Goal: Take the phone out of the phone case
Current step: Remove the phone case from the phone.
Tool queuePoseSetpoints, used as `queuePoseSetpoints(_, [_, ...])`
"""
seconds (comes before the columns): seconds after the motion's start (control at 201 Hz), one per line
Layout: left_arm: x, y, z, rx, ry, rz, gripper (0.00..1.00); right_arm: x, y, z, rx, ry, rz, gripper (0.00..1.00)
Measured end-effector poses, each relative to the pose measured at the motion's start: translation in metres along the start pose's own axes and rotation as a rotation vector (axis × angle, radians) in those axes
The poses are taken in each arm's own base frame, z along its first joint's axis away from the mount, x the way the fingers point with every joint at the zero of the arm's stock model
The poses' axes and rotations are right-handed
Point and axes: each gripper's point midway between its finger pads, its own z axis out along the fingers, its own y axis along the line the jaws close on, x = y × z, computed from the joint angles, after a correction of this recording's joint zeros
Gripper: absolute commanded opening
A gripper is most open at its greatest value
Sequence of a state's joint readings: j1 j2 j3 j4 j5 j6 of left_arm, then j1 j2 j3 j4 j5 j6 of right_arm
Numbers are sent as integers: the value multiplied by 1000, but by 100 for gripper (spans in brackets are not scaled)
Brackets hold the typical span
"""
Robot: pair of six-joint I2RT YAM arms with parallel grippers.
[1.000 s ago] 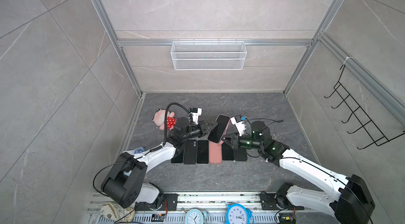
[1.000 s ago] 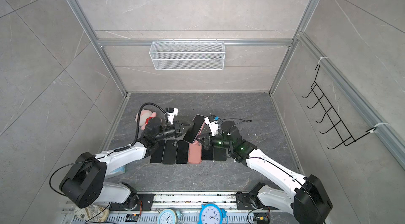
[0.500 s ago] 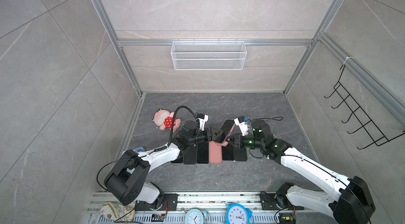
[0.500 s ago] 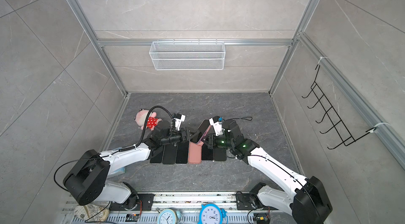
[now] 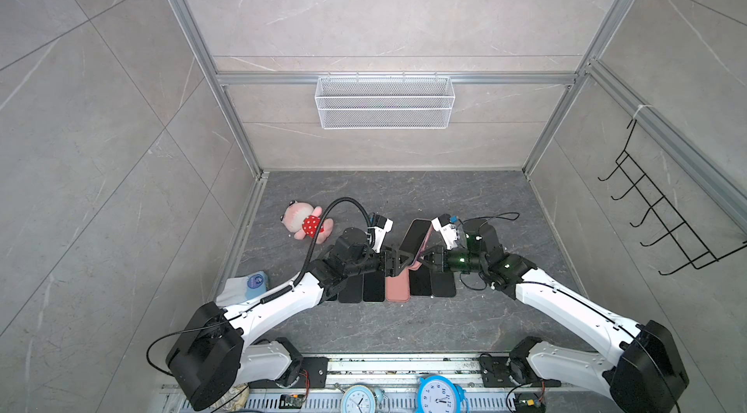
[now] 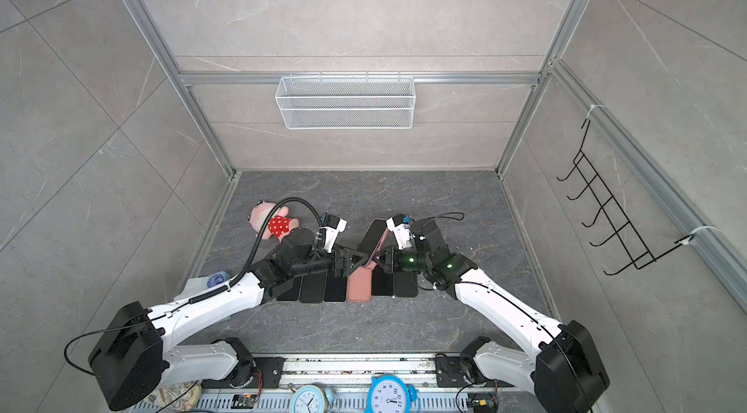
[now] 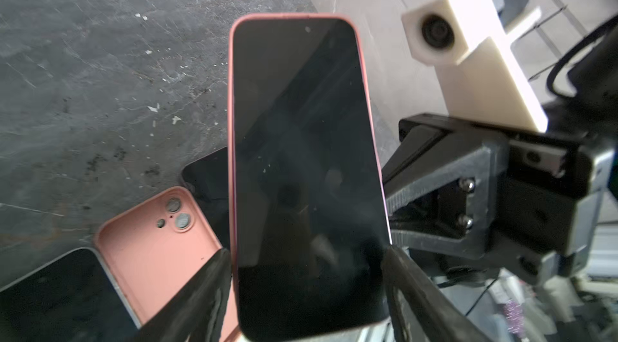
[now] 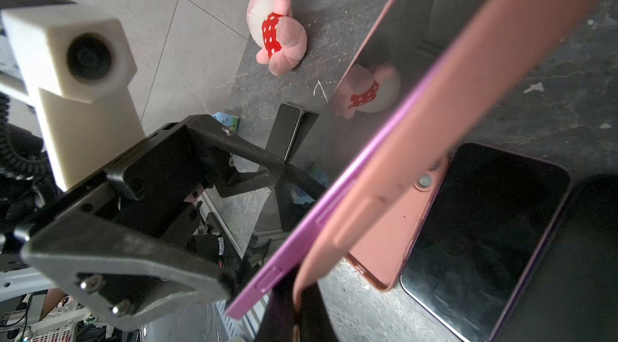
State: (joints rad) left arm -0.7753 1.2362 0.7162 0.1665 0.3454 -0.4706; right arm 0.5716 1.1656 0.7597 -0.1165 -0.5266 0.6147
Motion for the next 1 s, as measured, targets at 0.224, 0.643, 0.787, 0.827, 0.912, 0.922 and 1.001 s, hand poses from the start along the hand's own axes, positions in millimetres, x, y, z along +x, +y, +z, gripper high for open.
queuePoseSetpoints(0.224, [13,-14,-1,-61,45,202,73,3,-5,4,3,25,19,0])
queuePoseSetpoints(0.643, [7,-13,9,-186,88,406,50,7,-3,7,-14,52,43,0])
queuePoseSetpoints(0.787, [12,-10,13,-219,114,449,42,7,-4,8,-14,53,47,0])
queuePoseSetpoints(0.827, [13,-9,14,-228,117,460,38,7,-4,8,-14,54,48,0])
queuePoseSetpoints(0.912, [13,-9,15,-247,117,486,29,8,-4,8,-14,57,56,0])
queuePoseSetpoints(0.922, [13,-10,16,-248,116,490,28,8,-5,8,-13,57,59,0])
queuePoseSetpoints(1.001, [11,-12,17,-268,109,513,20,8,-6,9,-12,60,71,0])
